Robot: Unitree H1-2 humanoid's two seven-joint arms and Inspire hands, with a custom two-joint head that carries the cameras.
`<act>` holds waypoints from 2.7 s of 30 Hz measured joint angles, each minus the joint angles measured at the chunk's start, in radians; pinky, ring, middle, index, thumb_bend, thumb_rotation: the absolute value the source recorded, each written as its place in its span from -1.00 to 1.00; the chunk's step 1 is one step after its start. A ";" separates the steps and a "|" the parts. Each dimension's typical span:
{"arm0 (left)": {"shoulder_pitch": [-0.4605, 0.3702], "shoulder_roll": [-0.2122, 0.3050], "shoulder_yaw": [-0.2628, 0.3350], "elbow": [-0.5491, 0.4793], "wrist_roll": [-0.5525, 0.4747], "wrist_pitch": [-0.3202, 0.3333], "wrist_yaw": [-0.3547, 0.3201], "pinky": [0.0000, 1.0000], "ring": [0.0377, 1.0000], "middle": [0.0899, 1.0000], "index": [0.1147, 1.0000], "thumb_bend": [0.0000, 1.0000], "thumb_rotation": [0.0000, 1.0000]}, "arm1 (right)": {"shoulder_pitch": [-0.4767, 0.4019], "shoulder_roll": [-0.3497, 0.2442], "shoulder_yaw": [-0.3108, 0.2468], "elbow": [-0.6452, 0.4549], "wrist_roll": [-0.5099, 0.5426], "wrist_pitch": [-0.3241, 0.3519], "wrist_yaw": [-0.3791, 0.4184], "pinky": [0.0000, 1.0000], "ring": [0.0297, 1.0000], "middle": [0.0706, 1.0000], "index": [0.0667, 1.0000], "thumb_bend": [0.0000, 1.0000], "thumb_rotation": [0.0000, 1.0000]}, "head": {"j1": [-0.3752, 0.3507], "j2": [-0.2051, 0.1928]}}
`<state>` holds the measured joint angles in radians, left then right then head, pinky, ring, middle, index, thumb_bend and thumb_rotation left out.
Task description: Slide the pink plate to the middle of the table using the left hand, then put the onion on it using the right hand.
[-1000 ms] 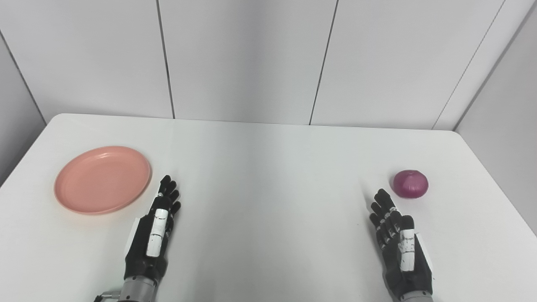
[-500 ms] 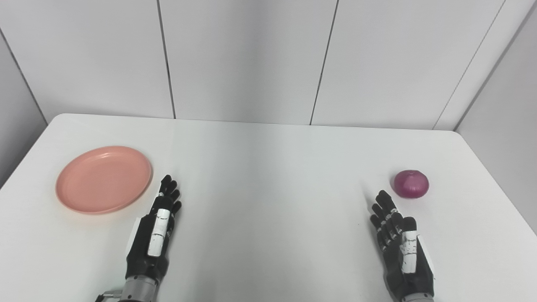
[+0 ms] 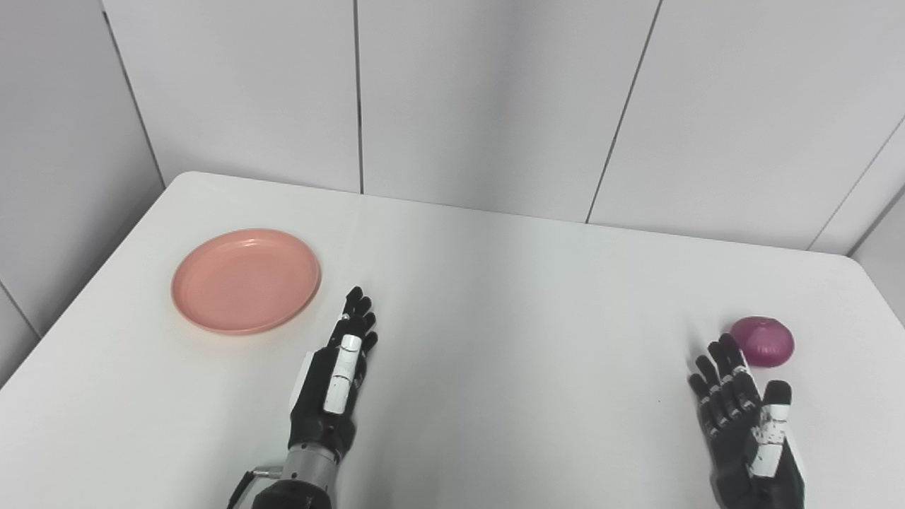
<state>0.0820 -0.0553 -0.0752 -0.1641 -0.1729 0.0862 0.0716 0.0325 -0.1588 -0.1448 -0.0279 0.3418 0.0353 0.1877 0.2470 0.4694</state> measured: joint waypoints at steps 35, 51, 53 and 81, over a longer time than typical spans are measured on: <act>-0.355 0.265 0.196 -0.071 -0.074 0.135 -0.119 0.63 0.70 0.71 0.65 0.96 0.74 | -0.066 -0.052 -0.042 0.118 0.015 -0.041 0.068 1.00 1.00 1.00 1.00 0.53 1.00 | 0.110 -0.098; -0.545 0.461 0.322 0.266 -0.018 0.024 -0.143 0.56 0.68 0.69 0.62 0.86 0.71 | -0.062 -0.049 -0.045 0.115 0.003 -0.043 0.066 1.00 1.00 1.00 1.00 0.63 1.00 | 0.101 -0.097; -0.580 0.495 0.330 0.326 -0.017 -0.007 -0.155 0.50 0.66 0.68 0.62 0.86 0.72 | -0.062 -0.049 -0.045 0.114 0.002 -0.043 0.066 1.00 1.00 1.00 1.00 0.65 1.00 | 0.101 -0.098; -0.690 0.559 0.367 0.919 -0.022 -0.188 -0.188 0.71 0.79 0.80 0.74 0.74 0.72 | -0.049 -0.045 -0.047 0.090 -0.005 -0.043 0.057 1.00 1.00 1.00 1.00 0.77 1.00 | 0.087 -0.081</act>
<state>-0.6080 0.5034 0.2920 0.7553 -0.1954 -0.1023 -0.1160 -0.0161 -0.2041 -0.1919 0.0623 0.3367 -0.0074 0.2448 0.3344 0.3881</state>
